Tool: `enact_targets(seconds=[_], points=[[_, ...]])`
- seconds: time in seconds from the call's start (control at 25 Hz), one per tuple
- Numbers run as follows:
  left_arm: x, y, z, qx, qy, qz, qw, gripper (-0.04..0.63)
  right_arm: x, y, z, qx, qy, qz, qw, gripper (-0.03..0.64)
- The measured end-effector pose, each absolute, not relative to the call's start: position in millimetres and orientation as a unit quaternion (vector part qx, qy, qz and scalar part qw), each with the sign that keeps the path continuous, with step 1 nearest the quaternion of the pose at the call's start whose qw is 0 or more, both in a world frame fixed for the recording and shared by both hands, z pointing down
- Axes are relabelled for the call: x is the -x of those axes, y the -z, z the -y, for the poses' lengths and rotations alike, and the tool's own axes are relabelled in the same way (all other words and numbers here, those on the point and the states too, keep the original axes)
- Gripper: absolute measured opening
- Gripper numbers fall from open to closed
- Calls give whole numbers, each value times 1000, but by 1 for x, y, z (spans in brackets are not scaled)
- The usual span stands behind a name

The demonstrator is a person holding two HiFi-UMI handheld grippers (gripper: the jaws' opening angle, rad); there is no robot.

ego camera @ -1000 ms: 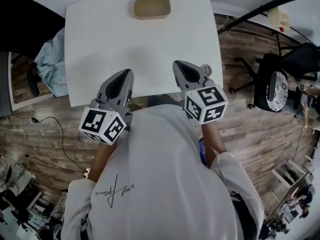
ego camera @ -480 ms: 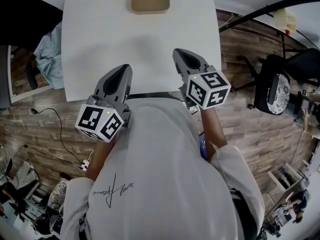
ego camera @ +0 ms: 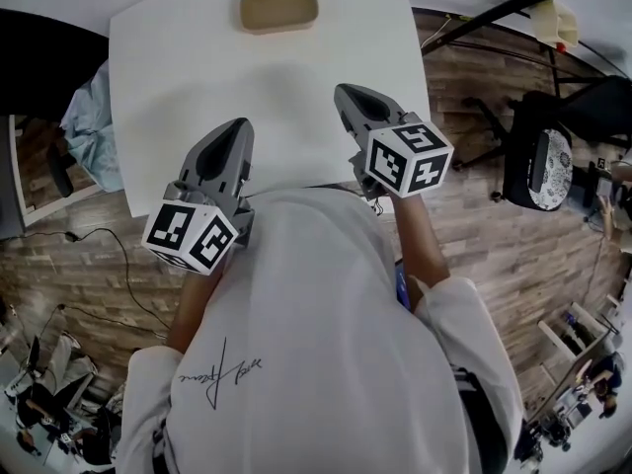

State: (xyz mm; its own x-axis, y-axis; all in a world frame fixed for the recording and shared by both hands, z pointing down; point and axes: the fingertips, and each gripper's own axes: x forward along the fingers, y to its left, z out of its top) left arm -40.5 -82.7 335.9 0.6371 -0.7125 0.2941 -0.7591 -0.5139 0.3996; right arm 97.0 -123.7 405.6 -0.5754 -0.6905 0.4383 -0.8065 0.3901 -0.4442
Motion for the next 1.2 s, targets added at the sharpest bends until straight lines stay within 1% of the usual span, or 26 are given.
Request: enact_targets(seconds=[0.28,0.64,0.88,1.2], points=[[39,-339,95,-877,-76,417,225,6,-116,-415,149,-469,-330,816,75,9],[53,-351,109,-868,-77,421,251,6,-106,-429,177,-465,-340,813,86,9],[60,-354,111,-859,-74,437,256,6,-106,-450,186,-460,-362,805,96,9],[54,-360,114,-859,-80,426,271,6,-104,-471,200,-464,-384,793,93,11]])
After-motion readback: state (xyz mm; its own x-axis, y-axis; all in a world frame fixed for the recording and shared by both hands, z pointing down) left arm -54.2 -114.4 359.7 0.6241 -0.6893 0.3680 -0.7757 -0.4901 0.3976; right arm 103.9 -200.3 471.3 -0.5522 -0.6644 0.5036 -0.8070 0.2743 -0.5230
